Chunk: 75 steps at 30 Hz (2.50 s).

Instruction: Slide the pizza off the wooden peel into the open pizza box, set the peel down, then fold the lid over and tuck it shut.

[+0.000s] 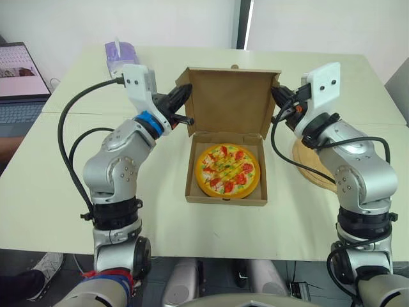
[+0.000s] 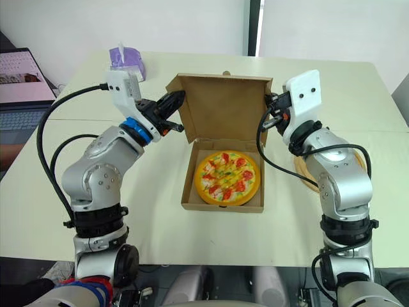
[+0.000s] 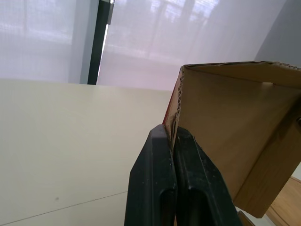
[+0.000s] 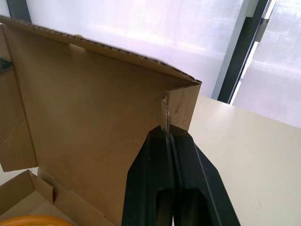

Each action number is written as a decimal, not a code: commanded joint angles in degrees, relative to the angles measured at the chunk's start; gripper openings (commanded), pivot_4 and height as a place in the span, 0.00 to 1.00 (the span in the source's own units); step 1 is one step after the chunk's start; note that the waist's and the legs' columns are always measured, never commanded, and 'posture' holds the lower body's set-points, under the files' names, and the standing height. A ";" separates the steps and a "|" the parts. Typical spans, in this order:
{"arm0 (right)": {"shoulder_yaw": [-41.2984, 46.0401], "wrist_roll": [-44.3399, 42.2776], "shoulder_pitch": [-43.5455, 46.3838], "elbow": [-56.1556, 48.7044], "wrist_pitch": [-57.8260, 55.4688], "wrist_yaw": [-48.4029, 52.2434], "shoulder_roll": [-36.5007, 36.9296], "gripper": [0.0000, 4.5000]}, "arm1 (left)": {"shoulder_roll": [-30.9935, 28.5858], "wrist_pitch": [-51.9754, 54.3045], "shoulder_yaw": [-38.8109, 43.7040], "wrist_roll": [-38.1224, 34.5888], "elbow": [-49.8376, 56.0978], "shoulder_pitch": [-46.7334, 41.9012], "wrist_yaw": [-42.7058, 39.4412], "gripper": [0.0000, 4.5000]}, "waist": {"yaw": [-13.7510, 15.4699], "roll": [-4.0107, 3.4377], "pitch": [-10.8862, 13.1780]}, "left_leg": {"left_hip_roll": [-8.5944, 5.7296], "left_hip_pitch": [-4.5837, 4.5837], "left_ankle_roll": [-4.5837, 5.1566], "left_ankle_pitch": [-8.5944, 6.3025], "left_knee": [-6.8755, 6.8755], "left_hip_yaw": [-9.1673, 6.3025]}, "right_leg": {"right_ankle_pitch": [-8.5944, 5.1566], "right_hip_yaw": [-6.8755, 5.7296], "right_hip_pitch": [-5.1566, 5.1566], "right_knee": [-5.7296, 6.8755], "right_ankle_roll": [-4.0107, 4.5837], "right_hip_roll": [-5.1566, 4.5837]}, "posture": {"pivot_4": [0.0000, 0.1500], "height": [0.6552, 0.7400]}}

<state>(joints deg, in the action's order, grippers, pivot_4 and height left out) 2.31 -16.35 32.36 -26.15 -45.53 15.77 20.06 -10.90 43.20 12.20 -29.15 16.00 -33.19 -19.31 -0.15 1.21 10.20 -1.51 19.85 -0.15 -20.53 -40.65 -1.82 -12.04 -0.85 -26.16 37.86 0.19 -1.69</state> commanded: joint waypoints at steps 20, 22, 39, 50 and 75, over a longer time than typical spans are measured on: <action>-1.64 -4.58 -10.76 -16.97 -4.24 -1.15 -6.57 0.00 | 3.82 0.12 -5.07 -7.51 21.96 18.76 3.24 0.00 | -0.08 0.01 -0.08 | 0.10 -0.08 0.03 -0.01 -0.03 0.04 | 0.00 0.10 0.09 0.00 0.00 0.15 | 1.00 1.00; -1.72 -4.77 -11.51 -17.71 -4.59 -1.11 -6.91 0.00 | 3.64 -0.39 -5.08 -7.72 22.36 19.54 3.62 0.00 | -0.08 0.01 -0.08 | 0.10 -0.09 0.04 -0.02 -0.03 0.04 | 0.00 0.10 0.11 -0.01 0.00 0.16 | 1.00 1.00; -3.70 -4.80 -20.21 -20.71 -2.14 -1.93 -9.60 0.00 | 1.42 -4.24 -7.32 -9.83 25.17 29.36 2.27 0.00 | -0.19 0.00 -0.23 | 0.19 -1.06 0.37 -0.21 0.44 0.05 | -0.04 0.12 1.03 -0.54 0.00 0.31 | 1.00 1.00; -3.81 -4.87 -22.29 -20.29 -0.28 -1.87 -9.30 0.00 | 0.58 -7.39 -9.89 -9.73 24.08 30.18 2.42 0.00 | -0.15 -0.03 -0.52 | 0.26 -1.06 0.35 -0.20 0.58 0.05 | -0.03 0.15 1.06 -0.81 0.01 0.41 | 1.00 1.00; -3.12 -6.52 -18.75 -20.74 -3.87 -3.55 -9.99 0.00 | 4.81 -0.01 -10.33 -20.00 19.19 17.83 8.37 0.00 | -0.02 -0.02 -0.52 | 0.23 -0.99 0.34 -0.19 0.58 0.02 | -0.03 0.12 1.05 -0.90 0.00 0.40 | 1.00 1.00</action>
<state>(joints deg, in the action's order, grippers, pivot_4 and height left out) 3.09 -19.01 12.63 -44.94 -49.33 9.76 10.88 -7.04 41.46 7.21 -46.43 33.54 -13.53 -9.67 -0.17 1.20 9.68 -1.28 18.87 0.20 -20.72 -40.06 -1.80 -12.07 -0.73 -25.11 36.95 0.19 -1.29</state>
